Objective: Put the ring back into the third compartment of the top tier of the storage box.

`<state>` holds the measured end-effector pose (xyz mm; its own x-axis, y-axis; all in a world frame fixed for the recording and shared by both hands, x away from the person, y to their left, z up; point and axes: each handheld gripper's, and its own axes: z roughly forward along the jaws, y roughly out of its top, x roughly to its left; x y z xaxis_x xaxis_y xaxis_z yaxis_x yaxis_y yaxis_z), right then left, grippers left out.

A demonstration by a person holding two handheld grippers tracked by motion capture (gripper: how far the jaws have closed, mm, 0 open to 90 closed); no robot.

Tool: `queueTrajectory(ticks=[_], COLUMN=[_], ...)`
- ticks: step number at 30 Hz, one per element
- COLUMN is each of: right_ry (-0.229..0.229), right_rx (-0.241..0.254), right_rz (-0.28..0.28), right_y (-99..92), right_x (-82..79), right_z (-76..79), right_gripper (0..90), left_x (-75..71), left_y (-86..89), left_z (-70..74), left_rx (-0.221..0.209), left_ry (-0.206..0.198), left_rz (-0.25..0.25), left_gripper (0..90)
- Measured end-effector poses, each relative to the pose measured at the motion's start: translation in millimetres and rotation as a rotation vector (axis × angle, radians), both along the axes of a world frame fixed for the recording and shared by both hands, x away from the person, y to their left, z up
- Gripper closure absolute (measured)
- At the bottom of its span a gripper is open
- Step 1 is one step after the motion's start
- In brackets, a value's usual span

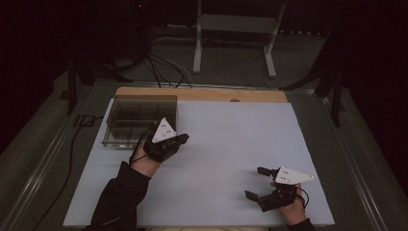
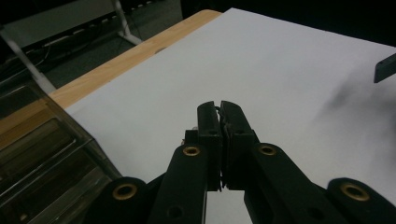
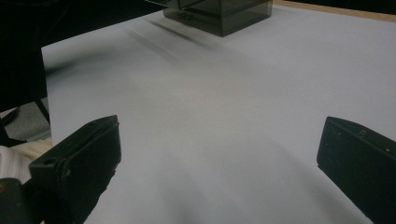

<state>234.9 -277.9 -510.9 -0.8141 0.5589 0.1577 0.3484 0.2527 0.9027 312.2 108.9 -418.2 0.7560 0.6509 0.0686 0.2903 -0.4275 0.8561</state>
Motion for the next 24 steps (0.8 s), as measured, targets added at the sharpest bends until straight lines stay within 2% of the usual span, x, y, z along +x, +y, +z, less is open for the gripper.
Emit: queueTrajectory(ticks=[7,11,16,21,24], right_ry=[-0.003,0.0,0.0,-0.001,-0.001], right_rx=[0.002,-0.003,-0.002,0.0,0.002], right_rz=[0.001,0.002,0.002,0.002,0.001], right_y=[0.1,0.3,0.5,0.3,0.1], right_x=[-0.2,0.3,0.4,0.2,-0.1], right_z=[0.3,-0.3,-0.4,0.0,0.3], right_gripper=[0.0,0.0,0.0,0.0,0.0], left_x=[0.4,2.0,4.2,6.6,9.4], left_y=[9.2,16.3,22.0,25.2,29.1], left_z=[5.9,8.5,8.8,7.2,4.2], left_rx=[-0.008,-0.03,-0.043,-0.03,-0.045], left_ry=[-0.017,-0.023,-0.025,-0.029,-0.018], left_rz=[0.027,0.048,0.068,0.093,0.106], left_gripper=[89.8,89.8,89.7,89.7,89.7])
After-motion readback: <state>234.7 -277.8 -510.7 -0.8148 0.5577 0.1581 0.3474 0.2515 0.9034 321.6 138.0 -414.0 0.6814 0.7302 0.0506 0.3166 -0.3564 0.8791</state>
